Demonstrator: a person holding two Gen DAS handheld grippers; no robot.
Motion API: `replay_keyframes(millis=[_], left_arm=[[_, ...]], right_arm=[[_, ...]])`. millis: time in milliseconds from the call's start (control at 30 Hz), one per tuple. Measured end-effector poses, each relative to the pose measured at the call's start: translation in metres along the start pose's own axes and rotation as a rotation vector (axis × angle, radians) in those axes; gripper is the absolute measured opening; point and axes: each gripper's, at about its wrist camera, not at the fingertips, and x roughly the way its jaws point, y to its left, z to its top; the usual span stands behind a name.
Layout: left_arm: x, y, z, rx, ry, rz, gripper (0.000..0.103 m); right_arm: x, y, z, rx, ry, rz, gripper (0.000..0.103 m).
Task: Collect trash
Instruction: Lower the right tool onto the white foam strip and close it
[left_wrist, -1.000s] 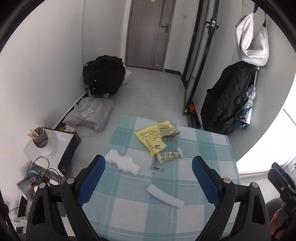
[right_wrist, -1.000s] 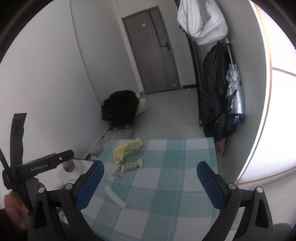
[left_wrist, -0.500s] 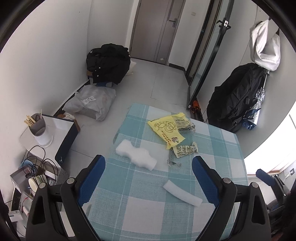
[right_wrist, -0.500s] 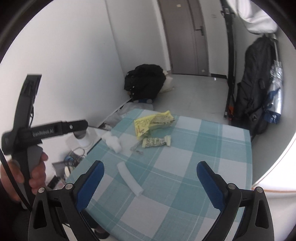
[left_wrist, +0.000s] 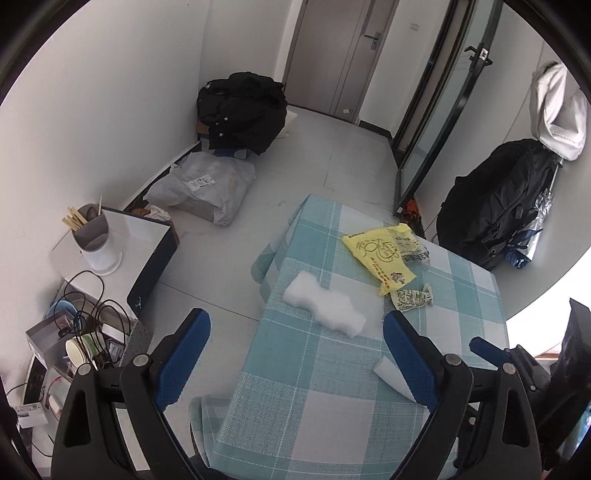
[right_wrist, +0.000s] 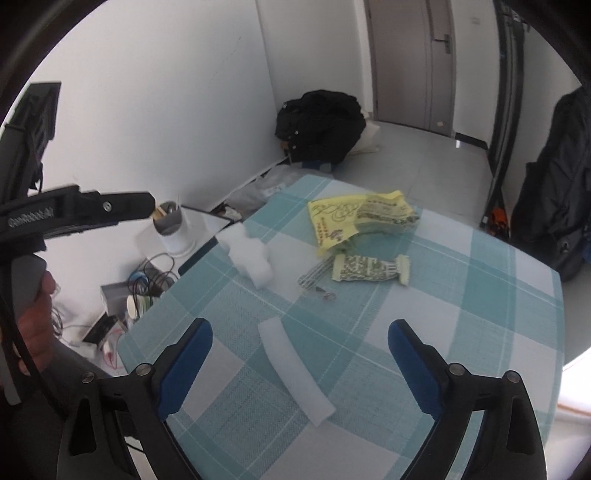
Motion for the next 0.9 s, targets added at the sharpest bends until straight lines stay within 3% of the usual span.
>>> replay_keyframes(millis=[233, 467, 533, 700, 900], left_arm=[[0.002, 0.016, 0.002, -0.058, 0.031, -0.025, 0.093], [0.002, 0.028, 0.003, -0.094, 0.042, -0.019, 0.093], [0.002, 0.028, 0.003, -0.091, 0.044, -0.026, 0.093], [0.001, 0.023, 0.003, -0.064, 0.042, -0.018, 0.093], [-0.001, 0.022, 0.001, -0.049, 0.038, -0.016, 0.093]], right_arm=[[0.026, 0.018, 0.004, -0.081, 0.042, 0.032, 0.094], [0.055, 0.026, -0.003, -0.14, 0.147, 0.011, 0.067], [0.057, 0.028, -0.005, -0.163, 0.159, 0.005, 0.064], [0.06, 0.028, -0.008, -0.163, 0.184, -0.008, 0.038], [0.06, 0.025, -0.011, -0.156, 0.202, -0.008, 0.025]])
